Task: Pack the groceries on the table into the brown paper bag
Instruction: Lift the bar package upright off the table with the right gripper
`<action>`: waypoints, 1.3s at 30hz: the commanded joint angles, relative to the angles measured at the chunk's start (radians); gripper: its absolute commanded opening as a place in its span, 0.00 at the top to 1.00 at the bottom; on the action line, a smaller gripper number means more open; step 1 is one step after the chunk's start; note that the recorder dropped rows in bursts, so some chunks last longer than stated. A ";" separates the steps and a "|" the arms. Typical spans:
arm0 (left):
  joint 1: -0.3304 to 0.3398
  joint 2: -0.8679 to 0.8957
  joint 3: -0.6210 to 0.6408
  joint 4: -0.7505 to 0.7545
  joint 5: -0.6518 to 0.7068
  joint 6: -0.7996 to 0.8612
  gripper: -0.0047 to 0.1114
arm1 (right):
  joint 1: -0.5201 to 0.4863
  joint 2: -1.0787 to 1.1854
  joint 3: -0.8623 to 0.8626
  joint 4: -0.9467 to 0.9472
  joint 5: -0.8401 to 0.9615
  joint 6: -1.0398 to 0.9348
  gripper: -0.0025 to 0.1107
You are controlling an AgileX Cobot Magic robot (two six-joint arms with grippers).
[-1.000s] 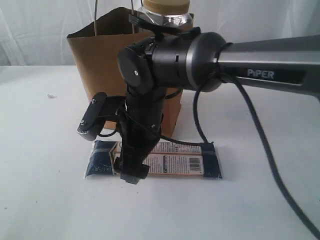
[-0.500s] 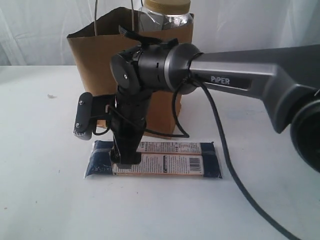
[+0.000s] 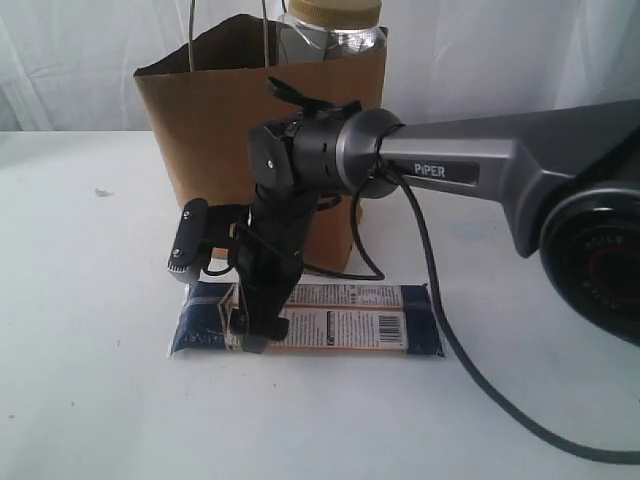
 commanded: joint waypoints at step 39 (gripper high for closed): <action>-0.008 -0.004 0.003 -0.003 -0.002 -0.001 0.96 | -0.009 -0.038 -0.008 0.061 0.079 0.105 0.98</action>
